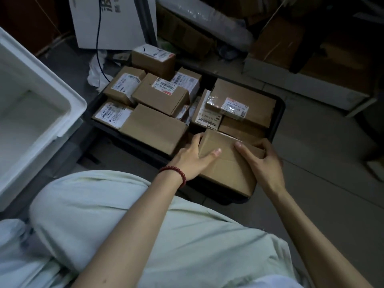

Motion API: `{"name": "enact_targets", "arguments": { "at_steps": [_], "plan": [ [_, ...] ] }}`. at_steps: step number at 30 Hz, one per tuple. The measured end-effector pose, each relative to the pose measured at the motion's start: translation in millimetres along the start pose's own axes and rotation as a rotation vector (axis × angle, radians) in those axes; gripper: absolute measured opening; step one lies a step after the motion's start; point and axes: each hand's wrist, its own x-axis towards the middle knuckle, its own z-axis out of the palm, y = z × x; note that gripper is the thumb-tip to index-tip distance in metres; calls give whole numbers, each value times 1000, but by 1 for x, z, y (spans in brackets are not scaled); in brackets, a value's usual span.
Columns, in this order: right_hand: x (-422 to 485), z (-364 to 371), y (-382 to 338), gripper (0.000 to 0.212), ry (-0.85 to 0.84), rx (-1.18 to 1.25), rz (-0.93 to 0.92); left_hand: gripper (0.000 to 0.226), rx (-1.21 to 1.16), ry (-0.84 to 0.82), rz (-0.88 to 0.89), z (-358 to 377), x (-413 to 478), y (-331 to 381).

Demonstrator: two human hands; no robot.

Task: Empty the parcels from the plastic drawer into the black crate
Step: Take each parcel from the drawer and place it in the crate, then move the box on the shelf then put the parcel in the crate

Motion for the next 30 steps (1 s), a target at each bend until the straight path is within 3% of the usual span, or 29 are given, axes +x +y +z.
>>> {"name": "enact_targets", "arguments": {
  "at_steps": [5,11,20,25,30],
  "plan": [
    [6,-7,-2,46,-68,-178,-84,81,168,118,9,-8,1,0],
    [5,0,-7,41,-107,-411,-208,68,540,430,275,-10,-2,7],
    [-10,2,-5,41,-108,-453,-319,58,493,355,244,-13,-7,7],
    [-1,1,-18,58,-186,-660,-393,55,550,441,218,-20,-15,7],
    [16,17,-64,54,-232,-757,-588,49,547,640,94,-57,-33,2]
  ]
}}
